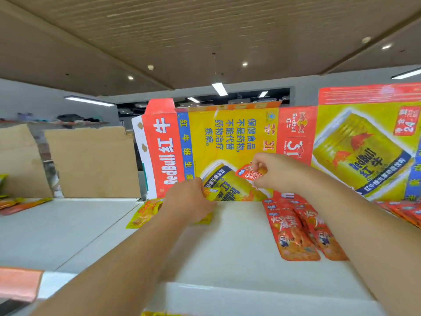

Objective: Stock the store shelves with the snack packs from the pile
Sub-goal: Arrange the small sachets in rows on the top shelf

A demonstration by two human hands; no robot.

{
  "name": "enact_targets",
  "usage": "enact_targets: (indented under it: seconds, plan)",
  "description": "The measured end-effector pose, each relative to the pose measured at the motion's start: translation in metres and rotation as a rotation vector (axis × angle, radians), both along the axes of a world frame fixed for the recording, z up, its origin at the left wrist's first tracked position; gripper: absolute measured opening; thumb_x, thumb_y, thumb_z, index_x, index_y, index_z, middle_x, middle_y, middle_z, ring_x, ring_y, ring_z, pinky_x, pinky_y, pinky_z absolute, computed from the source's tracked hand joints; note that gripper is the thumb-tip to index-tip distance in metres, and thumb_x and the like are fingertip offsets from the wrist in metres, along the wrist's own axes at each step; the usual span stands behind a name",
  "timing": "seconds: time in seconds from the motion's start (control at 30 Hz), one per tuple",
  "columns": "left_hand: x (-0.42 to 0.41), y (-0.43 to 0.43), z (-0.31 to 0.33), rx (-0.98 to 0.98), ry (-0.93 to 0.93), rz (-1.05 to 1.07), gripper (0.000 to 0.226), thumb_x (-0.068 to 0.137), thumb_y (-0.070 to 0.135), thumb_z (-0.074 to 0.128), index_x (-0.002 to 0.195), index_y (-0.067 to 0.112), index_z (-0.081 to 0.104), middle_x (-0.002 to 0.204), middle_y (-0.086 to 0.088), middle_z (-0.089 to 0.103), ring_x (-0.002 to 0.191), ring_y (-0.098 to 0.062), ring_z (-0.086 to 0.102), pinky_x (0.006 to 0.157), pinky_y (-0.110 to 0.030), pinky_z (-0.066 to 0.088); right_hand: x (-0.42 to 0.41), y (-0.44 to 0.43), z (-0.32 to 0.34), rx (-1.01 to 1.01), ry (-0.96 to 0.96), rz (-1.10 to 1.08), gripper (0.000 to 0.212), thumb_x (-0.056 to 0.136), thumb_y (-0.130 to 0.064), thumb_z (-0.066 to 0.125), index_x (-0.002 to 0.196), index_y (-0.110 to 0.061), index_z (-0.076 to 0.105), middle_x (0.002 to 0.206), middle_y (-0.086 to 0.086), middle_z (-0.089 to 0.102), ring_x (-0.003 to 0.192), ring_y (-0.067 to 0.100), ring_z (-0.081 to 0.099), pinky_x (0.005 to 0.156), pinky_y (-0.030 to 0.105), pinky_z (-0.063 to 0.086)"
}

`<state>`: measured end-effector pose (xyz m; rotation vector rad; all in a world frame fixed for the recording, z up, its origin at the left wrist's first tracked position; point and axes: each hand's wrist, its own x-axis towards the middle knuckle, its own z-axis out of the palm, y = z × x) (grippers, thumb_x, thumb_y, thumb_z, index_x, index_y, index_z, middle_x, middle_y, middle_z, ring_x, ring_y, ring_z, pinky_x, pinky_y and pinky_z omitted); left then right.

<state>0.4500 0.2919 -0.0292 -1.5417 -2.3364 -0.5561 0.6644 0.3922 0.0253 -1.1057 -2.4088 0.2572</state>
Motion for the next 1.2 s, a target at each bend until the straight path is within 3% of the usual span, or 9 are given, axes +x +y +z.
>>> enact_targets:
  seconds: [0.07, 0.23, 0.4, 0.7, 0.97, 1.2]
  plan:
    - [-0.001, 0.002, 0.000, -0.052, 0.012, 0.040, 0.044, 0.083, 0.061, 0.061, 0.110, 0.026, 0.056, 0.108, 0.000, 0.062, 0.093, -0.025, 0.054, 0.077, -0.034, 0.047, -0.006, 0.006, 0.006, 0.027, -0.067, 0.051, 0.026, 0.079, -0.032, 0.075, 0.093, -0.035, 0.053, 0.108, 0.002, 0.064, 0.091, 0.024, 0.064, 0.079, 0.039, 0.054]
    - [-0.004, 0.009, 0.009, -0.151, 0.021, 0.115, 0.043, 0.083, 0.061, 0.061, 0.108, 0.026, 0.058, 0.109, -0.001, 0.063, 0.095, -0.026, 0.055, 0.085, -0.036, 0.052, -0.019, 0.011, 0.014, 0.072, -0.113, 0.117, 0.023, 0.082, -0.029, 0.071, 0.097, -0.031, 0.053, 0.090, -0.001, 0.060, 0.063, 0.017, 0.056, 0.054, 0.029, 0.039]
    - [0.008, 0.017, -0.007, -0.100, 0.139, 0.129, 0.046, 0.084, 0.067, 0.052, 0.110, 0.029, 0.057, 0.099, 0.003, 0.060, 0.089, -0.024, 0.055, 0.080, -0.034, 0.051, -0.018, 0.018, -0.004, 0.055, -0.098, 0.158, 0.023, 0.083, -0.026, 0.070, 0.101, -0.028, 0.055, 0.081, -0.007, 0.053, 0.058, 0.012, 0.050, 0.051, 0.029, 0.034]
    - [0.009, 0.021, -0.018, -0.132, 0.168, 0.142, 0.038, 0.081, 0.057, 0.054, 0.106, 0.028, 0.059, 0.091, 0.006, 0.057, 0.086, -0.022, 0.055, 0.067, -0.030, 0.043, -0.012, 0.022, -0.014, 0.081, -0.090, 0.165, 0.024, 0.082, -0.030, 0.069, 0.100, -0.028, 0.053, 0.083, -0.006, 0.056, 0.063, 0.014, 0.050, 0.053, 0.030, 0.033]
    - [0.011, 0.017, -0.017, -0.103, 0.153, 0.131, 0.033, 0.079, 0.055, 0.056, 0.100, 0.030, 0.057, 0.086, 0.009, 0.056, 0.086, -0.021, 0.056, 0.068, -0.029, 0.045, -0.006, 0.019, -0.013, 0.079, -0.076, 0.136, 0.027, 0.083, -0.033, 0.071, 0.101, -0.027, 0.053, 0.083, -0.007, 0.053, 0.062, 0.011, 0.047, 0.052, 0.030, 0.032]
    - [0.009, 0.015, -0.020, -0.086, 0.156, 0.142, 0.038, 0.082, 0.069, 0.049, 0.093, 0.033, 0.051, 0.080, 0.011, 0.052, 0.082, -0.019, 0.055, 0.065, -0.029, 0.041, -0.005, 0.018, -0.012, 0.046, -0.067, 0.111, 0.034, 0.082, -0.043, 0.072, 0.103, -0.024, 0.054, 0.085, -0.005, 0.059, 0.062, 0.013, 0.051, 0.053, 0.029, 0.035]
